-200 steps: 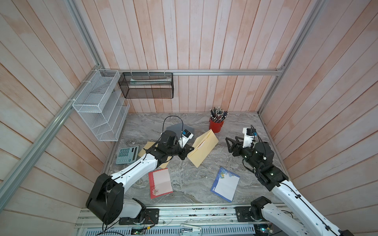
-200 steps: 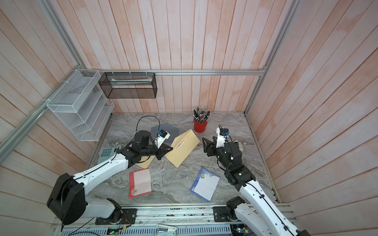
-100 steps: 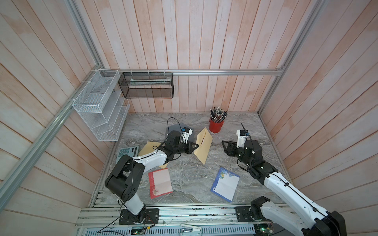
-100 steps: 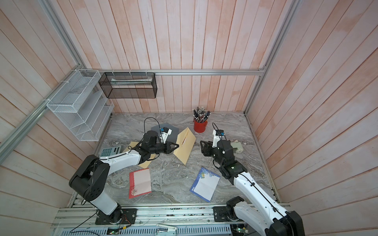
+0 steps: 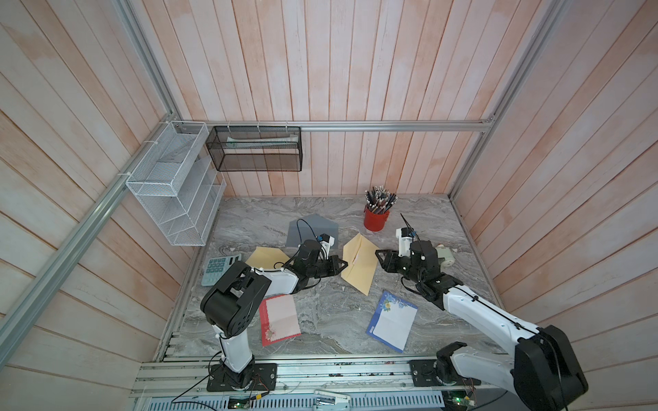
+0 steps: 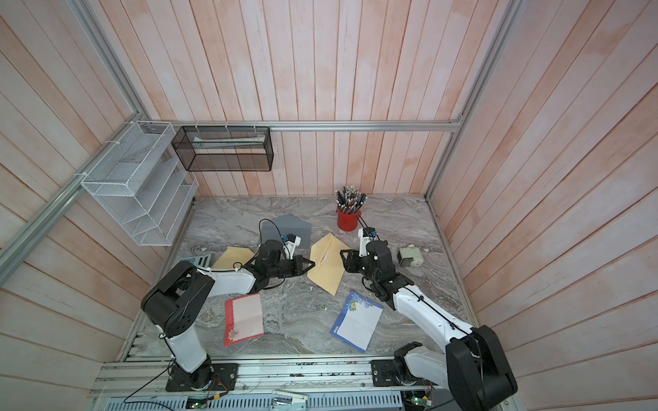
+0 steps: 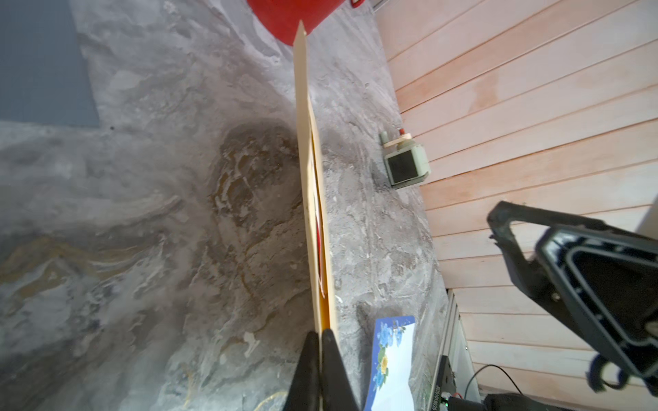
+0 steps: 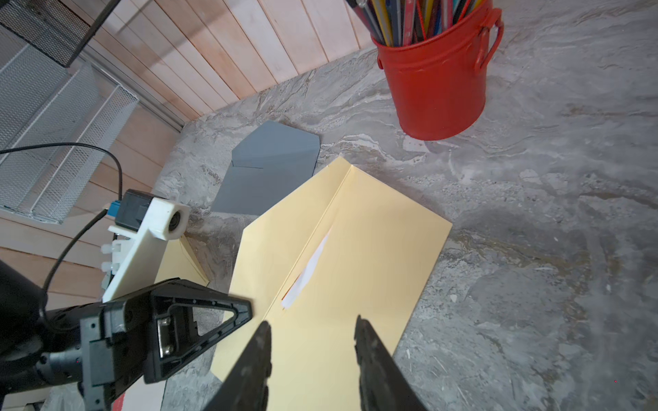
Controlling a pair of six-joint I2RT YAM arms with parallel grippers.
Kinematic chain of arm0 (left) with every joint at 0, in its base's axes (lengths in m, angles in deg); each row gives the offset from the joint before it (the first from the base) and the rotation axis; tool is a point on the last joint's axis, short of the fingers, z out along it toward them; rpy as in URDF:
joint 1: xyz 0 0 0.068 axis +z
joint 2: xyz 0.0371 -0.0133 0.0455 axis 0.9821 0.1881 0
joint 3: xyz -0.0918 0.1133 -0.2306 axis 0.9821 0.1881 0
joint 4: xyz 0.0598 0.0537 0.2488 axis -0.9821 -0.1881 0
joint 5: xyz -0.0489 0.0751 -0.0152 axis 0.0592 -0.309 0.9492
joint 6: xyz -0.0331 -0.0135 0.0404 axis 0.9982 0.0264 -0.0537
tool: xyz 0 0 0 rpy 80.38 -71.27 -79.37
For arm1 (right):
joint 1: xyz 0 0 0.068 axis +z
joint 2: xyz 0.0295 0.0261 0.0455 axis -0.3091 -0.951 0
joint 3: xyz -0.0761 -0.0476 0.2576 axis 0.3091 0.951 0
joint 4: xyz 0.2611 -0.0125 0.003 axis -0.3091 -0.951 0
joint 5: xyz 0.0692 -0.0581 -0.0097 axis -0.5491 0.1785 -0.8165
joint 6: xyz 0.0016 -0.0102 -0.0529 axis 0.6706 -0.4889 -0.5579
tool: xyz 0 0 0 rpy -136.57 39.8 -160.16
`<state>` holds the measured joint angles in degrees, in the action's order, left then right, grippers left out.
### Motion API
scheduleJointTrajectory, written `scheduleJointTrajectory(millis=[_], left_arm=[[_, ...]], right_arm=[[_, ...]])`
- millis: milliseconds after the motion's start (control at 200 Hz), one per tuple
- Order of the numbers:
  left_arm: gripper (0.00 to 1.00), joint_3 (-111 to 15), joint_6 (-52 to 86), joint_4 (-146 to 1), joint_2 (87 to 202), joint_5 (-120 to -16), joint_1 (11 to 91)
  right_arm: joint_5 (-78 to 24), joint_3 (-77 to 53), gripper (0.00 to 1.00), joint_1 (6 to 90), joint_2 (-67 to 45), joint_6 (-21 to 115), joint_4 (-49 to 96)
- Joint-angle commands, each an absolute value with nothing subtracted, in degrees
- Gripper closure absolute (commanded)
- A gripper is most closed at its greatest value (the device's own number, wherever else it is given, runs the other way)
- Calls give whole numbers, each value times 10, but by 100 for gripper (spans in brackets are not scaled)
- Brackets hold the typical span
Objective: Fold the letter paper in half and place it into the envelope
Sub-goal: Fold the envelope flap on the envelope.
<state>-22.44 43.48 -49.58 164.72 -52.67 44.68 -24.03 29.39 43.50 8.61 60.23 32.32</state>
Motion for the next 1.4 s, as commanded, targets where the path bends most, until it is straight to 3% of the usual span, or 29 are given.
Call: scheduleJointTrajectory(millis=[0, 250, 530, 590, 655, 705, 780, 950, 1390], left_arm=[[100, -212, 452, -499, 1649, -593, 441], [100, -200, 474, -479, 1674, -609, 442], [88, -175, 487, -453, 1661, -589, 452], [81, -163, 493, -450, 1641, -584, 460], [61, -155, 487, -462, 1613, -587, 469], [55, -156, 474, -487, 1594, -593, 475], [56, -163, 456, -530, 1574, -611, 484], [69, -186, 433, -586, 1582, -625, 497], [70, -252, 434, -608, 1669, -610, 489]], right_arm=[[-247, 300, 63, 448, 55, 617, 357], [-253, 299, 70, 459, -30, 638, 386], [-261, 306, 77, 468, -101, 651, 422], [-263, 304, 78, 468, -111, 651, 424], [-260, 307, 80, 470, -117, 652, 428], [-257, 309, 82, 470, -123, 651, 430], [-258, 309, 84, 471, -131, 653, 431], [-253, 313, 90, 471, -141, 656, 433], [-257, 317, 94, 473, -169, 665, 439]])
